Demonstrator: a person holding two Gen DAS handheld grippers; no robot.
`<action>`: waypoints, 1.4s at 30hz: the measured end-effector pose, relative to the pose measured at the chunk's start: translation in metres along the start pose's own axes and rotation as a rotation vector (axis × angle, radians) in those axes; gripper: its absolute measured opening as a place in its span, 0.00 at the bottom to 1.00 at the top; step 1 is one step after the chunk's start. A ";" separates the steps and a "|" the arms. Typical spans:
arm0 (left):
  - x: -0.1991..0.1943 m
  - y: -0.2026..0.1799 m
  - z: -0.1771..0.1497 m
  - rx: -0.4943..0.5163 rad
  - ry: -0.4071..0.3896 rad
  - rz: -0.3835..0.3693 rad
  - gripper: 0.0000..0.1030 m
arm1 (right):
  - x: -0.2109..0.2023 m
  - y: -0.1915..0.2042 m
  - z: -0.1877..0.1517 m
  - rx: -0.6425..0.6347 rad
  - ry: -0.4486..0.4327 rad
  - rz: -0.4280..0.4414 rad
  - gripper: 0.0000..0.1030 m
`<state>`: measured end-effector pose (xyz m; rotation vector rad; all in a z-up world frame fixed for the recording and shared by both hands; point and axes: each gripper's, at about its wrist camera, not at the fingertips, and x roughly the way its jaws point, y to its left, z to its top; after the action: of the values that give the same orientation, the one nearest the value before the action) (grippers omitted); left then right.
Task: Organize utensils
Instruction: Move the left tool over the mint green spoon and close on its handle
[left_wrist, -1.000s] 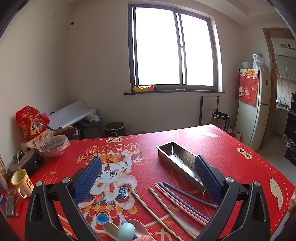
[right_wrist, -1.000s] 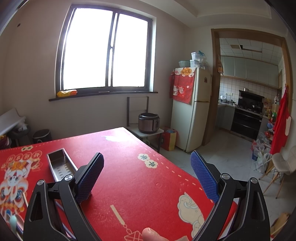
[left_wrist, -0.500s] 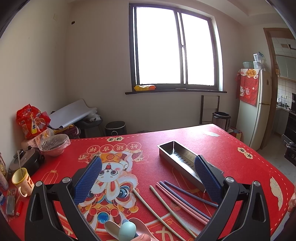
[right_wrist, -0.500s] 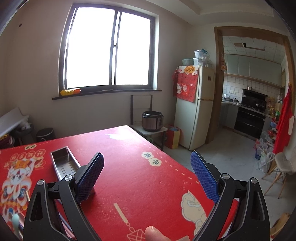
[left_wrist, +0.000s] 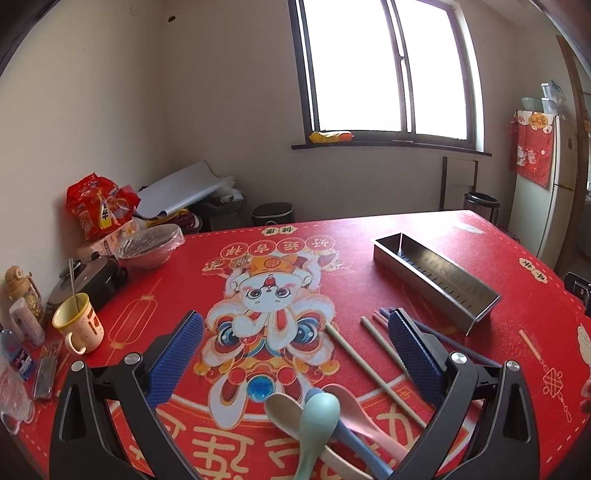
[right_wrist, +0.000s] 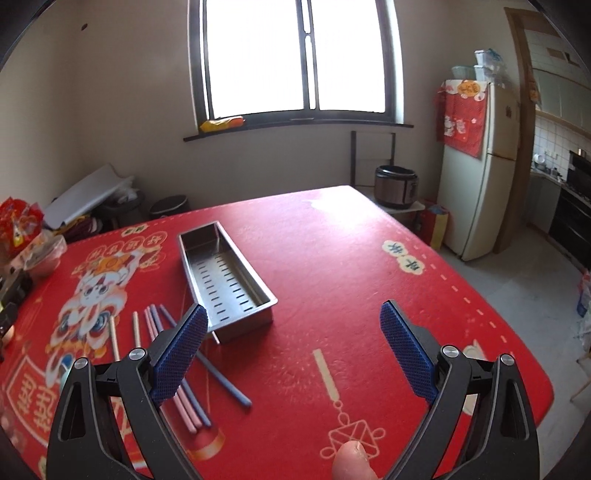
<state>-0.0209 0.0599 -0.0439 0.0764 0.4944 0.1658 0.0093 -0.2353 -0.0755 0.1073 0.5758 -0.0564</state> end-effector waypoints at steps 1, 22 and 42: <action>0.001 0.006 -0.005 -0.001 0.012 0.005 0.95 | 0.004 0.002 -0.004 -0.003 0.013 0.018 0.89; 0.018 0.022 -0.117 0.019 0.279 -0.074 0.60 | 0.065 0.057 -0.072 -0.123 0.254 0.313 0.89; 0.035 0.005 -0.124 0.068 0.376 -0.145 0.31 | 0.069 0.056 -0.078 -0.138 0.242 0.288 0.89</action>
<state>-0.0510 0.0751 -0.1685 0.0760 0.8784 0.0196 0.0294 -0.1724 -0.1730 0.0618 0.7990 0.2794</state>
